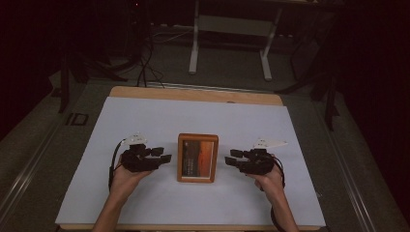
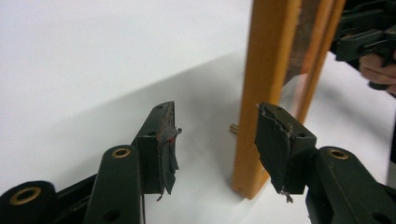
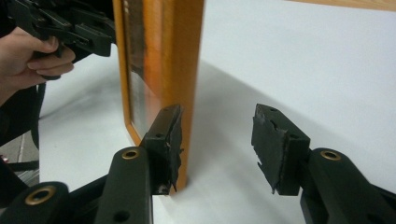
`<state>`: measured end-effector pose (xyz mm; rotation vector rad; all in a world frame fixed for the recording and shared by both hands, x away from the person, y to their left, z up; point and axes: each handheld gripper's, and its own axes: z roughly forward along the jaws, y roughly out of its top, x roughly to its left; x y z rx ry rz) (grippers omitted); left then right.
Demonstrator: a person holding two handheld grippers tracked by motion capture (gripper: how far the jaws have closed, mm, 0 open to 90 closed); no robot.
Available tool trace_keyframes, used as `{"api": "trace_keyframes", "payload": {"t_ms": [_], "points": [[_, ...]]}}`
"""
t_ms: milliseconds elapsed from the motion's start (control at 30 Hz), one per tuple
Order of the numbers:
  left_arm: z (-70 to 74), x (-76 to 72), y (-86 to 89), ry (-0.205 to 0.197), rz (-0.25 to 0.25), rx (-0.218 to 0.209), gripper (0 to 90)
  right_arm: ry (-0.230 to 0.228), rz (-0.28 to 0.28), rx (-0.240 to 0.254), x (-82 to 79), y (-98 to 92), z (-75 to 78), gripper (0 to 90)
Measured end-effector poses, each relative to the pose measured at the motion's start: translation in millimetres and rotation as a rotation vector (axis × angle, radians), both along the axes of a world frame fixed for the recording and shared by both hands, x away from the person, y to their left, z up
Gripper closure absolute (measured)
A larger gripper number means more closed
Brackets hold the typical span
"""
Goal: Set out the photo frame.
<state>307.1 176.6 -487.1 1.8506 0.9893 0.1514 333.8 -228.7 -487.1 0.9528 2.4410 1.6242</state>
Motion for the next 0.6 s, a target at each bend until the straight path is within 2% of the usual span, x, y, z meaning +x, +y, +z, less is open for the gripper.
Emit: {"api": "trace_keyframes", "payload": {"t_ms": [167, 367, 467, 600], "points": [[-3.8, -1.5, 3.7, -0.007, 0.026, 0.035, 47.4, 0.008, -0.025, -0.021, 0.3, -7.5, -3.7, 51.9], [-14.3, -1.5, 7.8, 0.014, 0.058, 0.069, 46.6, 0.024, -0.062, -0.07, 1.4, -14.5, -11.0, 50.0], [-19.2, -2.0, 7.8, 0.013, 0.082, 0.133, 47.0, 0.027, -0.079, -0.096, 2.5, -17.8, -15.1, 48.6], [-26.0, -2.0, 8.8, 0.042, 0.105, 0.169, 47.5, 0.038, -0.104, -0.115, 4.7, -21.7, -19.0, 44.2]]}}
